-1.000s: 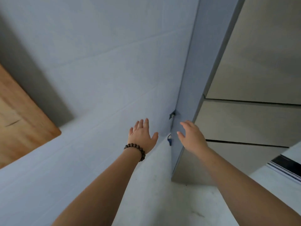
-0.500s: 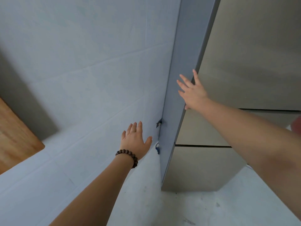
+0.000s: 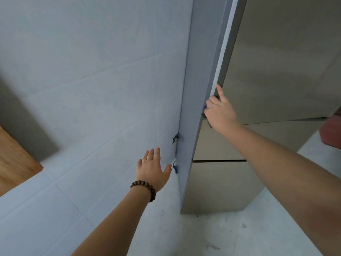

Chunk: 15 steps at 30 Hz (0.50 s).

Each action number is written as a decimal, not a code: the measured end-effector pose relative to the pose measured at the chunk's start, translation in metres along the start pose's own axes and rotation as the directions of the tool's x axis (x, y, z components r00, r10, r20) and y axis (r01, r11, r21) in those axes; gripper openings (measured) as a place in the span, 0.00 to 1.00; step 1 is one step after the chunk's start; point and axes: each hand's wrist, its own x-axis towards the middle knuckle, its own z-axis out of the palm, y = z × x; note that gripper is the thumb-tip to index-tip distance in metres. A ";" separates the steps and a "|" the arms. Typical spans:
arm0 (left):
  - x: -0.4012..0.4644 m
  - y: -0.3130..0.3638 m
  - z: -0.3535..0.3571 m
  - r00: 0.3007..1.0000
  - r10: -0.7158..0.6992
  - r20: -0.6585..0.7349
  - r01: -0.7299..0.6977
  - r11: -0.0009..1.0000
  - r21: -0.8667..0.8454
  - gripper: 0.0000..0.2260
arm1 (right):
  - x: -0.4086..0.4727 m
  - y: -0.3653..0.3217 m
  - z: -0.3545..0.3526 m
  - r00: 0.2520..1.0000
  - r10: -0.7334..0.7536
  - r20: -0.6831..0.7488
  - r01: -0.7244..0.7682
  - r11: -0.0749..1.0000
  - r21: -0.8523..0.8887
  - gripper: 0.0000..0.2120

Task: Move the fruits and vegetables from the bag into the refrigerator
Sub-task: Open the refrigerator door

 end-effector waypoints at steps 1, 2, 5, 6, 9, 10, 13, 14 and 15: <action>0.000 0.006 0.001 1.000 0.018 0.002 -0.018 1.000 -0.004 0.32 | -0.014 0.001 -0.002 0.999 0.008 -0.050 -0.007 1.000 0.019 0.12; 0.001 0.011 0.001 0.999 0.038 0.001 -0.038 0.999 -0.014 0.32 | -0.027 0.002 -0.006 0.995 0.020 -0.095 -0.016 0.999 0.049 0.13; 0.003 0.033 0.005 0.993 0.114 0.007 -0.114 0.993 -0.036 0.32 | -0.082 0.008 -0.016 0.995 0.055 -0.087 -0.045 0.993 0.111 0.11; 0.003 0.041 0.006 0.990 0.139 0.010 -0.138 0.989 -0.043 0.32 | -0.102 0.010 -0.018 0.997 0.051 -0.055 -0.044 0.991 0.124 0.10; 0.005 0.067 0.011 0.975 0.221 0.017 -0.220 0.974 -0.058 0.32 | -0.158 0.020 -0.023 0.996 0.061 -0.073 -0.048 0.986 0.161 0.10; 0.005 0.077 0.014 0.968 0.252 0.019 -0.250 0.966 -0.064 0.32 | -0.174 0.024 -0.024 0.991 0.083 -0.101 -0.066 0.985 0.161 0.11; 0.002 0.110 0.022 0.937 0.347 0.034 -0.343 0.936 -0.082 0.32 | -0.220 0.033 -0.019 0.987 0.106 -0.124 -0.086 0.984 0.158 0.23; -0.001 0.120 0.025 0.926 0.377 0.036 -0.373 0.924 -0.081 0.32 | -0.235 0.035 -0.017 0.987 0.113 -0.113 -0.094 0.982 0.164 0.28; -0.003 0.130 0.027 0.912 0.408 0.039 -0.404 0.911 -0.081 0.32 | -0.249 0.036 -0.015 0.987 0.126 -0.104 -0.108 0.981 0.161 0.31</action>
